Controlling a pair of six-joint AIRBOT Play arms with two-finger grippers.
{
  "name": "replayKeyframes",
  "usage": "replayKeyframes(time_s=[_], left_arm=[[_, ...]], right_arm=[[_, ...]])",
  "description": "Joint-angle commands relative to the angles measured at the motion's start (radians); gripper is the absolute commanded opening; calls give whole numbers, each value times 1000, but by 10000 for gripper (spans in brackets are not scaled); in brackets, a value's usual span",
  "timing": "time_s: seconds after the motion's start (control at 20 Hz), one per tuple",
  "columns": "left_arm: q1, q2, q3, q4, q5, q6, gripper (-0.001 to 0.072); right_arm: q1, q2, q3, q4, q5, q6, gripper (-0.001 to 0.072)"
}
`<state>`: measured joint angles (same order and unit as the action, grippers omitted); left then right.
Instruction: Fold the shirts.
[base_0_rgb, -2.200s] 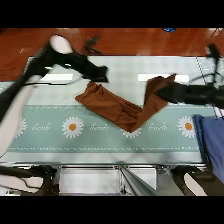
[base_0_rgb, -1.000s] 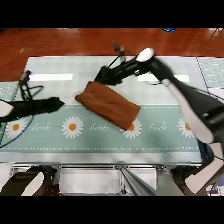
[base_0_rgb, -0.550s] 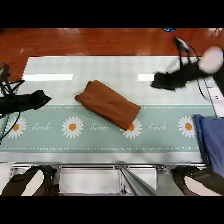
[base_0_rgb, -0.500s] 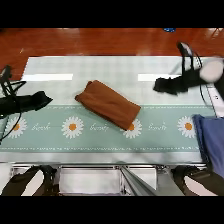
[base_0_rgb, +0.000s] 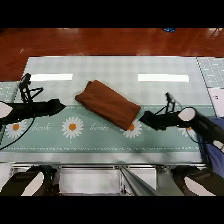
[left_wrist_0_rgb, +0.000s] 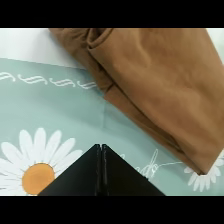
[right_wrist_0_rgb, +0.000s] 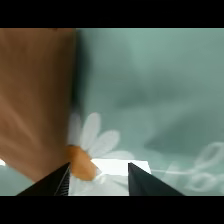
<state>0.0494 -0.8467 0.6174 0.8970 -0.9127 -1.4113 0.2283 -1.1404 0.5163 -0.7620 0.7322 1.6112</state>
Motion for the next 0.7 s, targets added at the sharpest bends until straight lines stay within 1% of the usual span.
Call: replayKeyframes(time_s=[0.0, 0.15, 0.35, 0.4, 0.45, 0.5, 0.55, 0.6, 0.65], left_arm=[[-22, -2, -4, -45, 27, -6, 17], [-22, -2, -4, -45, 26, -4, 17], [-24, -2, -4, -45, 34, -3, 17], [-25, -2, -4, -45, 39, -3, 17], [-26, -3, -4, -45, 42, -3, 17], [-25, -4, -4, -45, 42, -3, 17], [-25, -7, -4, -45, 42, -3, 17], [-25, -13, -4, -45, 42, -3, 17], [-25, -21, -4, -45, 42, -2, 17]], right_arm=[[49, -131, 4, 319, -34, -243, 409], [55, -206, 89, 358, -38, -283, 409], [55, -286, 220, 361, -26, -290, 409], [55, -310, 253, 361, -18, -290, 395], [60, -334, 285, 361, -6, -291, 289], [71, -352, 317, 364, 8, -328, 110], [86, -367, 358, 362, 36, -389, 20], [95, -375, 407, 331, 68, -408, 20], [105, -381, 473, 233, 92, -368, 20]])
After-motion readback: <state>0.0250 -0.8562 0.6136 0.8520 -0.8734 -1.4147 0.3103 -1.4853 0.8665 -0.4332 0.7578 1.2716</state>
